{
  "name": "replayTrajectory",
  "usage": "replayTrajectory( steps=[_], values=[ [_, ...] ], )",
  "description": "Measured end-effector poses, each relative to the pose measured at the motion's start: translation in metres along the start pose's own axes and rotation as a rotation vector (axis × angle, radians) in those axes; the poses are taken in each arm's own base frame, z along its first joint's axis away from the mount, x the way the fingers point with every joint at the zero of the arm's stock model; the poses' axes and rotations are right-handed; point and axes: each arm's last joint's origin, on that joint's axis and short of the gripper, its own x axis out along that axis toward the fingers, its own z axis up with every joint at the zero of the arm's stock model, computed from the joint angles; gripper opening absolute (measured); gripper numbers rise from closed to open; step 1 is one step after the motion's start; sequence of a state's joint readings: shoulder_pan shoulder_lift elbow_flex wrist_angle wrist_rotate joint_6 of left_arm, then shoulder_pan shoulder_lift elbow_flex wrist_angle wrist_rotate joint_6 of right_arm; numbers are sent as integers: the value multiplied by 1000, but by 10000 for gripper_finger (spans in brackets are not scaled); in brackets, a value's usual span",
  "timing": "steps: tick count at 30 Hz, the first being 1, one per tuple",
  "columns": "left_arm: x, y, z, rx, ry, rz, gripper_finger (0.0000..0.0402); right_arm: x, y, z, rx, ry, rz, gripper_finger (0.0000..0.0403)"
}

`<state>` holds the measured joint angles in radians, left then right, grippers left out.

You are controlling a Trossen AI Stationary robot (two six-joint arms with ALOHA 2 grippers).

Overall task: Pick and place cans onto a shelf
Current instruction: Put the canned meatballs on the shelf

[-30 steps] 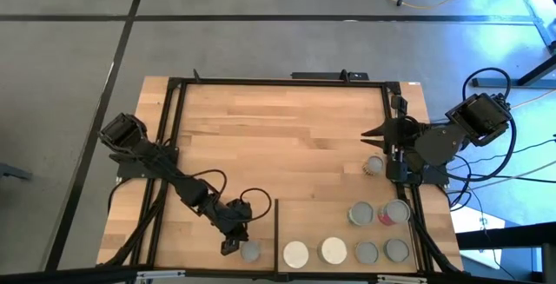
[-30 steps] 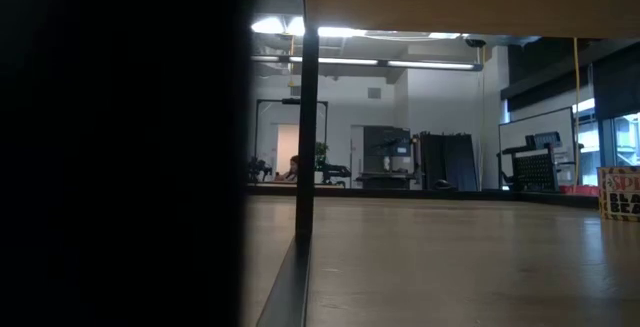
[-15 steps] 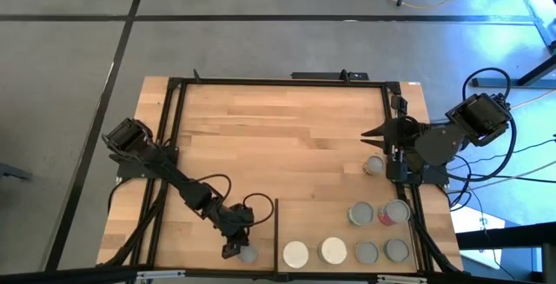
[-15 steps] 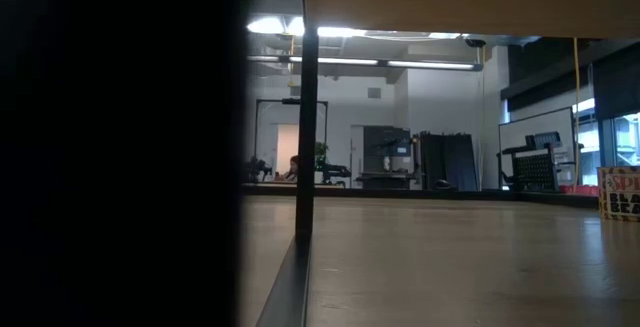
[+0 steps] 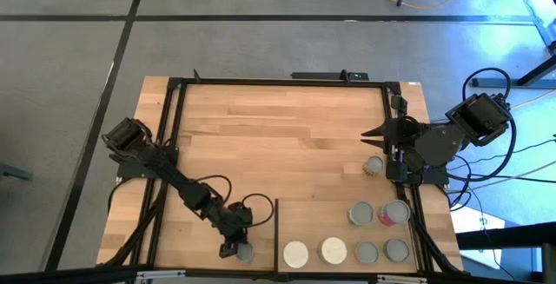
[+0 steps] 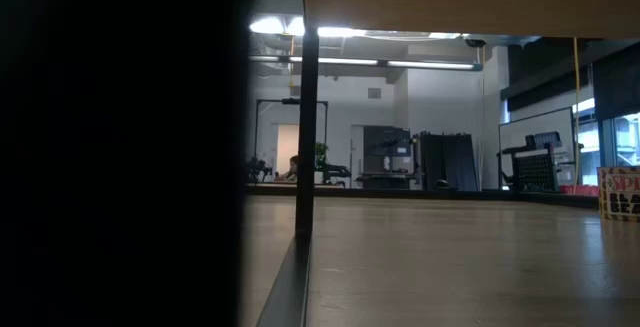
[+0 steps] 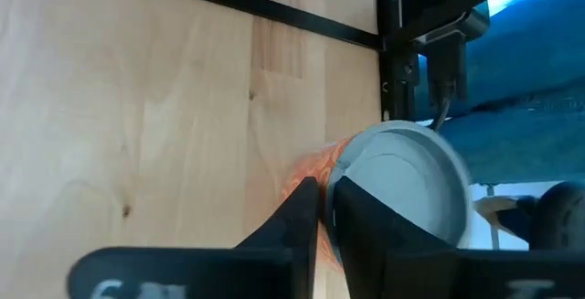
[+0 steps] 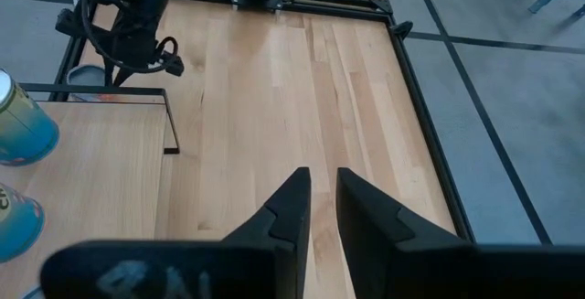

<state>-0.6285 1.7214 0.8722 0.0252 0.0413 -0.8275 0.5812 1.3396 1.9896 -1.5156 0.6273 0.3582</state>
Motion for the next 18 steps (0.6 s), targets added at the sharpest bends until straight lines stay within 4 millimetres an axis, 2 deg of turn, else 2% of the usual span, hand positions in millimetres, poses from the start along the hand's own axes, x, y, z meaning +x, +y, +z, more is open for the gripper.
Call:
replayTrajectory(
  steps=[3,10,14,18],
  values=[
    [0,3,2,-12,8,3,8,0,0,0,0,0,0,59],
    [-14,10,23,-30,-42,5,4,0,0,0,0,0,0,59],
    [-38,5,41,11,-77,3,3,0,0,0,0,0,0,59],
    [-69,-1,52,70,-10,108,2,0,0,0,-1,0,0,59]
  ],
)
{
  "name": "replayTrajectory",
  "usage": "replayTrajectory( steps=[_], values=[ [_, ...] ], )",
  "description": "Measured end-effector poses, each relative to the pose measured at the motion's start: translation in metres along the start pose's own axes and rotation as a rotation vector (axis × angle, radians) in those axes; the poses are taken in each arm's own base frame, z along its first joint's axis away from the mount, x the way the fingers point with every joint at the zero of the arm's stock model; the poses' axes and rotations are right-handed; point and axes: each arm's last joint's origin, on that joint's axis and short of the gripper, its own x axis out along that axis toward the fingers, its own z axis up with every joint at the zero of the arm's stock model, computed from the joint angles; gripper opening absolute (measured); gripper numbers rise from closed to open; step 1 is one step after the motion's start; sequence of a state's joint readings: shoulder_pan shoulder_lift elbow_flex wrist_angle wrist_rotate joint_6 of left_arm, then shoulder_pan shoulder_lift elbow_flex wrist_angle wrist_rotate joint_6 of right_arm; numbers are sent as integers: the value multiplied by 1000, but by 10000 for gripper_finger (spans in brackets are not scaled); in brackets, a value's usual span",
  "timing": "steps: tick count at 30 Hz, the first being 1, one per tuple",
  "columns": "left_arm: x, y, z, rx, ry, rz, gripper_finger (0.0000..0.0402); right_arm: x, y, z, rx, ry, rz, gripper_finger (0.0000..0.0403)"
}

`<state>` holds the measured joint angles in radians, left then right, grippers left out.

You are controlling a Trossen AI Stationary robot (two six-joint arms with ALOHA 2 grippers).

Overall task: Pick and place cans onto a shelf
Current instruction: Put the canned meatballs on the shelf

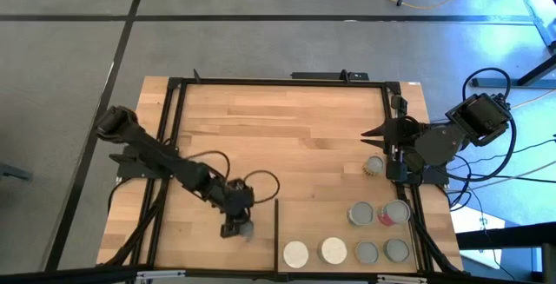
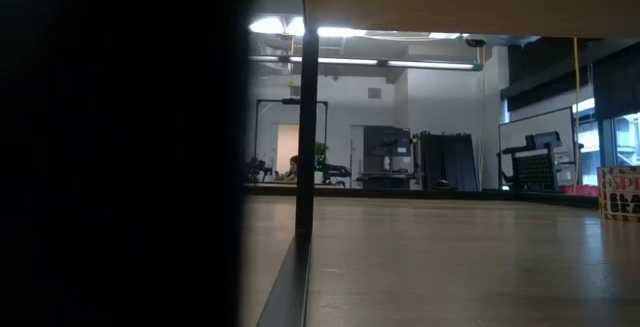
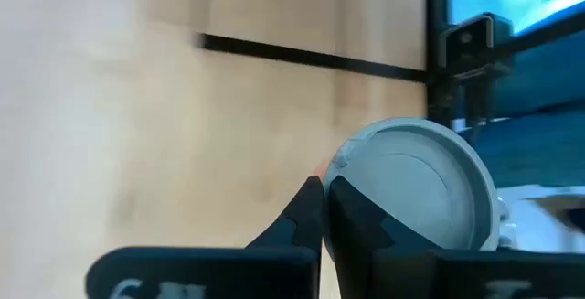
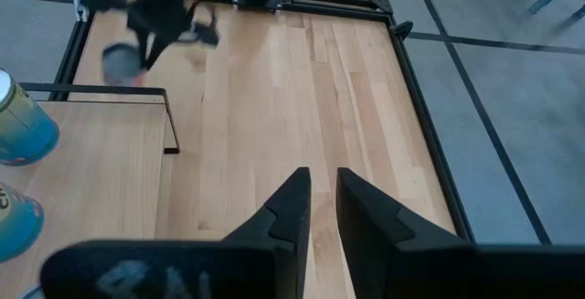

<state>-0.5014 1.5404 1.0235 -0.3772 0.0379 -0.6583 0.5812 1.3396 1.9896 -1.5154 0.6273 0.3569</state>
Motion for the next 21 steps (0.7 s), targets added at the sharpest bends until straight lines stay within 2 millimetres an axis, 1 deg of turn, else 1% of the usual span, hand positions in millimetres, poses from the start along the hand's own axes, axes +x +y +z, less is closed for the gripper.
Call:
replayTrajectory(
  steps=[5,8,10,16,21],
  values=[
    [-55,-4,15,21,40,136,2,0,0,0,0,0,0,59],
    [-88,-8,30,31,-18,185,1,0,0,0,-1,0,0,59],
    [-107,-7,40,27,-40,240,1,0,0,0,1,0,0,59],
    [-151,0,72,112,-104,349,1,0,0,0,1,0,0,59],
    [-183,13,97,148,-193,357,1,0,0,0,10,0,-1,59]
  ],
)
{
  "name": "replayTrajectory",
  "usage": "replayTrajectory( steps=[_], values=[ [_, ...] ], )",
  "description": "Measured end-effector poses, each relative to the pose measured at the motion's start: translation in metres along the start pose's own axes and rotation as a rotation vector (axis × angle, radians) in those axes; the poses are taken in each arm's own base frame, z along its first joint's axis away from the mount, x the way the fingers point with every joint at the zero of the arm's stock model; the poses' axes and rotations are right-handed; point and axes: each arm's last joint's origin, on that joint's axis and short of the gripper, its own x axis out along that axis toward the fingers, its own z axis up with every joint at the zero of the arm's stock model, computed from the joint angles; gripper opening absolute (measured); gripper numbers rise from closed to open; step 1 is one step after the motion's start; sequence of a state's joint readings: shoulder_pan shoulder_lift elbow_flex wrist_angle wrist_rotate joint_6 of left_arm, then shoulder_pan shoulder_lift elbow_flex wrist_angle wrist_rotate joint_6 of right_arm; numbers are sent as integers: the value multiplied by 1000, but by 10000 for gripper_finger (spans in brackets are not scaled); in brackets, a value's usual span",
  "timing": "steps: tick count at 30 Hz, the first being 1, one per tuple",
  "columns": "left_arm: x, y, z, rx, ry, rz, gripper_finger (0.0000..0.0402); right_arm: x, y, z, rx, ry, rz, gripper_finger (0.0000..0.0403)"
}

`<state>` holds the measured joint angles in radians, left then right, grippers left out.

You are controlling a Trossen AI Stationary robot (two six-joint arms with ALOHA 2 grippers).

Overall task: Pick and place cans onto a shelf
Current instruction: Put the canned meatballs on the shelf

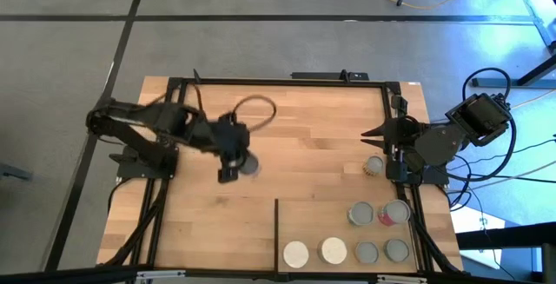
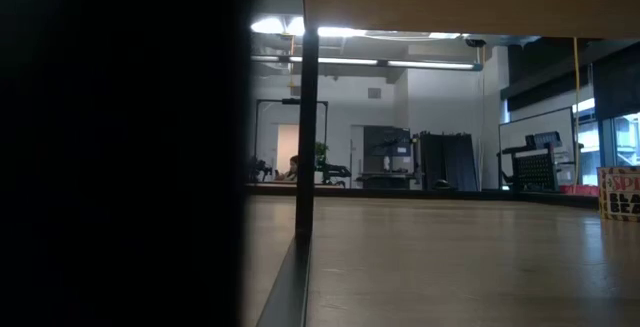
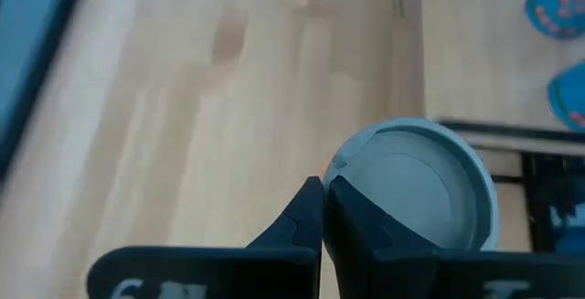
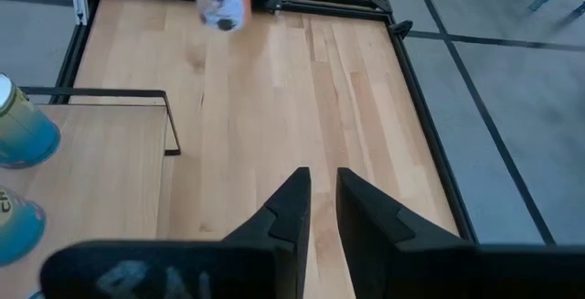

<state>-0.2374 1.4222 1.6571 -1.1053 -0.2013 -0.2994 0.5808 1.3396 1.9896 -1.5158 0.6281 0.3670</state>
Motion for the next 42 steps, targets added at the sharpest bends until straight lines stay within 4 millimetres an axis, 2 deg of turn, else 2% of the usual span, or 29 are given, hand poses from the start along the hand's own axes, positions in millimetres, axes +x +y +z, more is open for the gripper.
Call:
replayTrajectory(
  steps=[4,13,17,24,30,42],
  values=[
    [4,11,18,110,-26,21,0,0,-1,0,41,-15,-37,59],
    [33,12,71,376,-94,-50,0,0,-3,1,78,-45,-104,59],
    [38,13,95,439,-158,-126,0,0,-3,1,78,-45,-105,59],
    [65,17,122,483,-194,-211,0,0,-3,1,77,-47,-111,59],
    [93,22,126,466,-153,-263,0,0,-4,1,73,-56,-141,59],
    [116,8,118,432,-67,-363,0,0,-6,-2,48,-31,-150,59]
  ],
)
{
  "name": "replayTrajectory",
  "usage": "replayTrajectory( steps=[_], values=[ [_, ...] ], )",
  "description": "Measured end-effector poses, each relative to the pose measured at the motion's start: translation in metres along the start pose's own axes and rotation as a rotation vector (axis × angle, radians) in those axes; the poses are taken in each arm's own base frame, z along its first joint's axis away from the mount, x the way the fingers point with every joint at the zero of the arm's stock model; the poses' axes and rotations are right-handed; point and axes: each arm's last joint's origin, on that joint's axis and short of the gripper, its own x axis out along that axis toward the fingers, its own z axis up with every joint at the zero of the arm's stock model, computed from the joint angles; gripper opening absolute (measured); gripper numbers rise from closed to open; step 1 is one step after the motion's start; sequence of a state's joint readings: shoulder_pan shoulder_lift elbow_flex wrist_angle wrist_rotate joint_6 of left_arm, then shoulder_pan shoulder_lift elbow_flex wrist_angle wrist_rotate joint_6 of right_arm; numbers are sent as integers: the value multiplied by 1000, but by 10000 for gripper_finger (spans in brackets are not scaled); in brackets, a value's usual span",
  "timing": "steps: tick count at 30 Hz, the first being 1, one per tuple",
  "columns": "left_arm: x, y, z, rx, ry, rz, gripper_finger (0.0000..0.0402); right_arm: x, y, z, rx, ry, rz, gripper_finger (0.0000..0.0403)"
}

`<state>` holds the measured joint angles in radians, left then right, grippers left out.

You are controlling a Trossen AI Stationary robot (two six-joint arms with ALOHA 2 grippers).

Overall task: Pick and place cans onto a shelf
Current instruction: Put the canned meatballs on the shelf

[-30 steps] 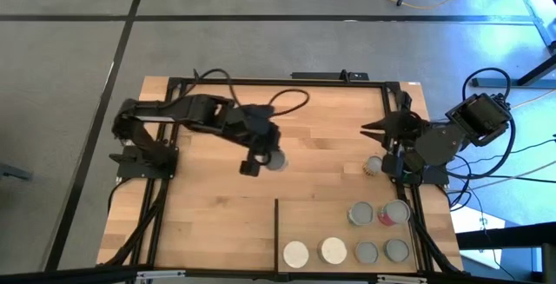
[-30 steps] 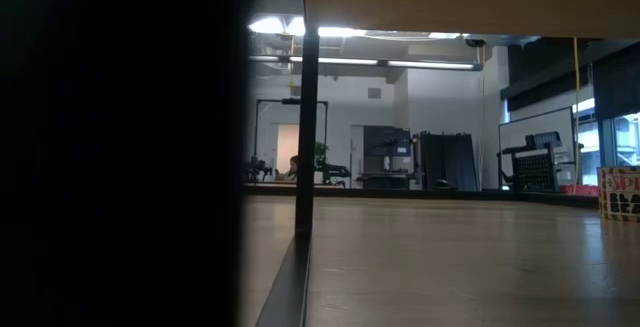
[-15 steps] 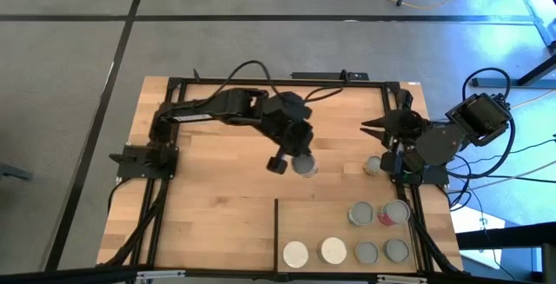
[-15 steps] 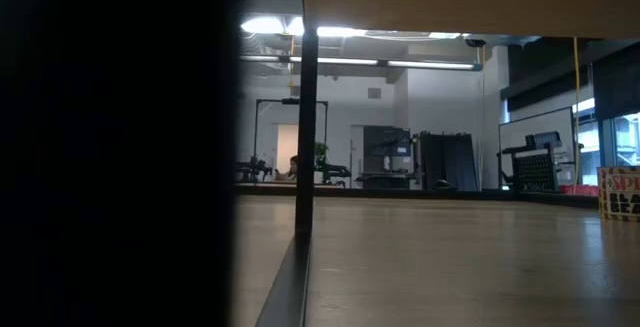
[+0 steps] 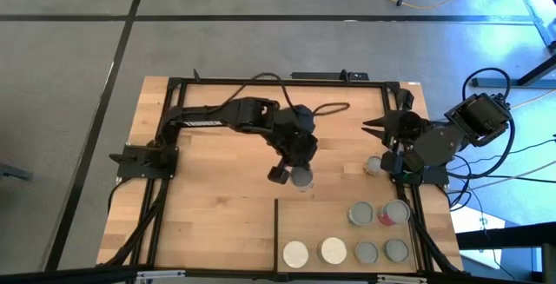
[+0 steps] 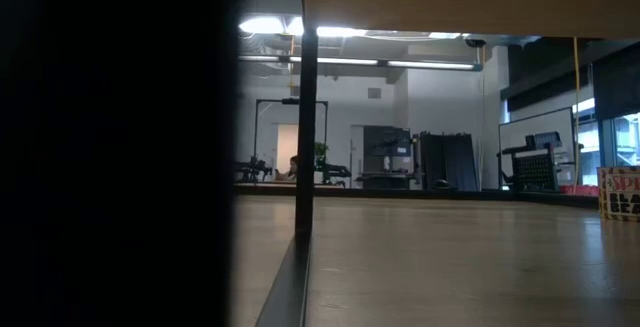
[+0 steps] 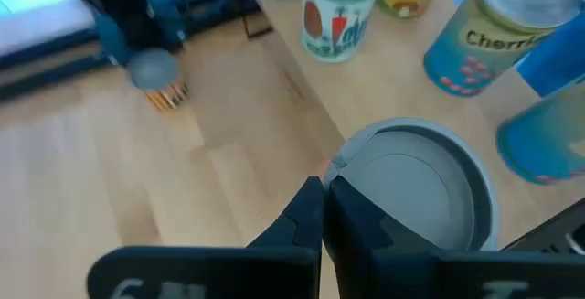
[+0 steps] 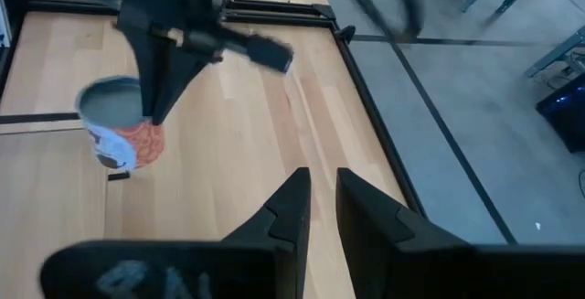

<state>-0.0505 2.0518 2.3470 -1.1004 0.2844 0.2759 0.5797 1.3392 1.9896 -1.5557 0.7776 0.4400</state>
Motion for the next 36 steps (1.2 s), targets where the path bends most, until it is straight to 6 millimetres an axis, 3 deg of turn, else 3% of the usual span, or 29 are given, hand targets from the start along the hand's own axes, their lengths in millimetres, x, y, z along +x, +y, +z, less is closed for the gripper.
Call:
replayTrajectory(
  steps=[6,22,36],
  values=[
    [21,-4,-3,-40,32,-59,0,0,0,0,-3,3,0,59],
    [59,-46,-2,-93,123,-60,0,0,0,-2,-17,23,23,59],
    [77,-52,-12,-117,173,-125,0,0,1,-2,-18,30,38,59]
  ],
)
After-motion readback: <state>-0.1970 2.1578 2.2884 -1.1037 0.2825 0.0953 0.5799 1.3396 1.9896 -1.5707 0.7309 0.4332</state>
